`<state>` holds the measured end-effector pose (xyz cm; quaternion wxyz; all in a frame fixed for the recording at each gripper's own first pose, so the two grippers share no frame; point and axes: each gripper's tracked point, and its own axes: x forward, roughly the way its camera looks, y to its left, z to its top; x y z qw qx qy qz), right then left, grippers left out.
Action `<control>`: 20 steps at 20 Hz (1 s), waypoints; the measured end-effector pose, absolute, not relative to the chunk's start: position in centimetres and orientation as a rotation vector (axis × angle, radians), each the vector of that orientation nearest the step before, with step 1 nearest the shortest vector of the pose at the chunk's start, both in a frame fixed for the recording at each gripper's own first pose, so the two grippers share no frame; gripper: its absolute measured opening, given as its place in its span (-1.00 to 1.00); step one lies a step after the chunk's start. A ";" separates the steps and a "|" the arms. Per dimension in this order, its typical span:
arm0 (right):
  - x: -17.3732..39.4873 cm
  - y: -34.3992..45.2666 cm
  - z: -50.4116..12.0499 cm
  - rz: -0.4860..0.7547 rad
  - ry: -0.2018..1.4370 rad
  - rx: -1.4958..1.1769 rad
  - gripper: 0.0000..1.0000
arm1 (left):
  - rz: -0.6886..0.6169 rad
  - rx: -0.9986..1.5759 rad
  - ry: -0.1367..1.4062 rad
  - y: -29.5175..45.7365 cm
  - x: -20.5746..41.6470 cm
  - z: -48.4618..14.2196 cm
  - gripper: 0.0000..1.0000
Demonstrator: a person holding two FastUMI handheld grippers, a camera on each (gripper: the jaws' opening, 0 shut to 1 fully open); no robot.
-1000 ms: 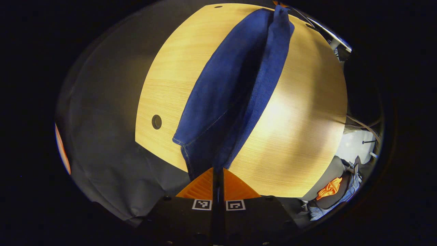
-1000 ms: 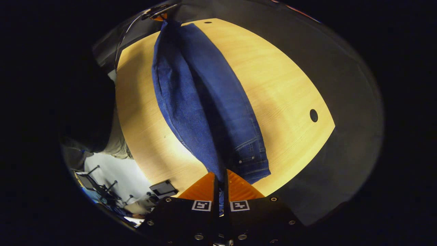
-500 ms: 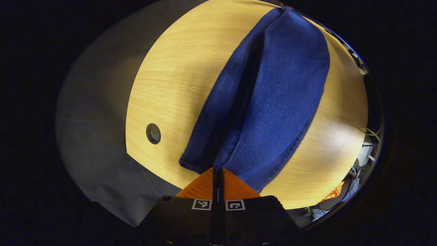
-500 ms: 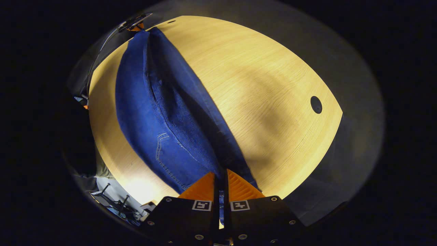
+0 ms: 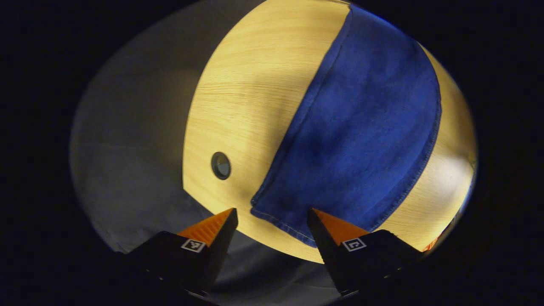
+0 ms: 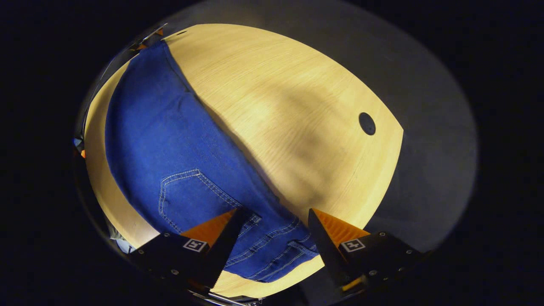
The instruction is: Grasp the waist and the cuffs of the jeans and fold them to make the two legs overlap; first hold the waist and fold one-third of the jeans toward the cuffs, then hold the cuffs and fold the remaining one-third in the same direction to finish folding.
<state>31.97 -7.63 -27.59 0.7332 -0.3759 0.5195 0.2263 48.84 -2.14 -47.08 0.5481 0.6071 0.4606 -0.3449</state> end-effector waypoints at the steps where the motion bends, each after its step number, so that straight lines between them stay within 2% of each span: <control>1: 32.2 -7.8 -26.5 0.473 1.116 -0.803 0.96 | -0.772 1.412 1.051 -2.7 49.8 -47.0 0.96; 6: 30.8 -9.9 -19.4 0.293 0.894 -0.516 0.96 | -0.576 1.151 0.786 -9.7 52.3 -44.0 0.96; 7: 30.2 -10.3 -17.5 0.250 0.828 -0.407 0.96 | -0.541 1.079 0.746 -3.6 50.3 -41.6 0.97; 8: 29.8 -10.5 -16.4 0.212 0.778 -0.294 0.96 | -0.505 1.002 0.706 -8.9 48.7 -39.5 0.96; 9: 29.4 -10.8 -15.8 0.185 0.726 -0.176 0.95 | -0.472 0.913 0.676 -9.6 52.6 -43.8 0.97; 10: 29.9 -10.9 -15.2 0.160 0.674 -0.058 0.95 | -0.447 0.822 0.653 -11.6 50.9 -41.7 0.96; 14: 29.6 -10.8 -17.0 0.101 0.565 0.456 0.94 | -0.413 0.565 0.579 -16.1 49.1 -42.4 0.96; 17: 30.4 -10.7 -19.2 -0.049 0.552 0.840 0.93 | -0.381 0.440 0.537 -20.1 49.0 -41.6 0.96; 18: 31.1 -10.9 -20.2 -0.112 0.562 0.904 1.00 | -0.377 0.389 0.526 -21.3 48.9 -41.3 0.96; 19: 31.6 -10.5 -21.1 -0.161 0.579 0.925 0.92 | -0.369 0.334 0.520 -22.2 48.3 -40.6 0.96; 20: 32.0 -9.8 -22.6 -0.197 0.620 0.924 0.92 | -0.354 0.285 0.510 -22.7 48.3 -40.4 0.96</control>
